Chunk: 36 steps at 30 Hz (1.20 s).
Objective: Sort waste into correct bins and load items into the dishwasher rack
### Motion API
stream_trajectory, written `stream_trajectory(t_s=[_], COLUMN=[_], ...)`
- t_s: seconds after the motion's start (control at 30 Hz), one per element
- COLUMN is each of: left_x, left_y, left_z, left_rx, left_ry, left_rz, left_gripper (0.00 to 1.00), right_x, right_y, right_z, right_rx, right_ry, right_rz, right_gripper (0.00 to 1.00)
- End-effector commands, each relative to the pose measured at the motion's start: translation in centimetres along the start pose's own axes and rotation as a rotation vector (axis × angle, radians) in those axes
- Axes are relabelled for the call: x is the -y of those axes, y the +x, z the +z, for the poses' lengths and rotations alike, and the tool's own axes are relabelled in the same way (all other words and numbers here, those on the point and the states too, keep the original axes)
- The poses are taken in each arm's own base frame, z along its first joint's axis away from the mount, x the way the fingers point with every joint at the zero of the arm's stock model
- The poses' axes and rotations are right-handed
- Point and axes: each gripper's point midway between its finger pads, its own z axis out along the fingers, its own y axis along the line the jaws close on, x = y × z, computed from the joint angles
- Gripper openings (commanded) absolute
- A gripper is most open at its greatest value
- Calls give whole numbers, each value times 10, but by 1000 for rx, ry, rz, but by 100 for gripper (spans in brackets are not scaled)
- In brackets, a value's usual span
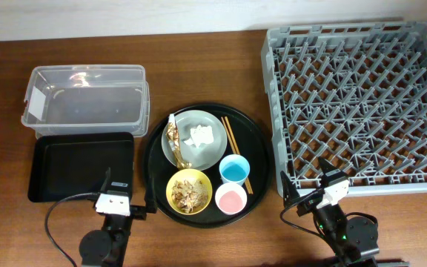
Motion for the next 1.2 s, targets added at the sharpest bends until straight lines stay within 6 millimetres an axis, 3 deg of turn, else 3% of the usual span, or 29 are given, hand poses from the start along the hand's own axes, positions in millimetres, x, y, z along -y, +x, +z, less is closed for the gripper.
stream_trajectory(t_s=[0.0,0.77,0.97,1.1,1.17], left_x=[-1,0,32,33,44], left_y=[1,1,-5,-5,-7], left_z=[0,0,-3,-4,-6], left_rx=[-1,1,27,29,36], left_ry=[-6,-1,188,196,259], left_rz=[12,11,13,13,15], left_gripper=[99,99,99,99,99], right_x=[0,0,-9,-18,-19], right_y=[2,2,2,-1,-7], right_z=[0,0,0,-1,-3], right_rx=[2,2,2,7,10], right_ry=[-2,-4,-53,-109,-109], right_rz=[6,6,6,12,34], right_gripper=[98,98,98,98,98])
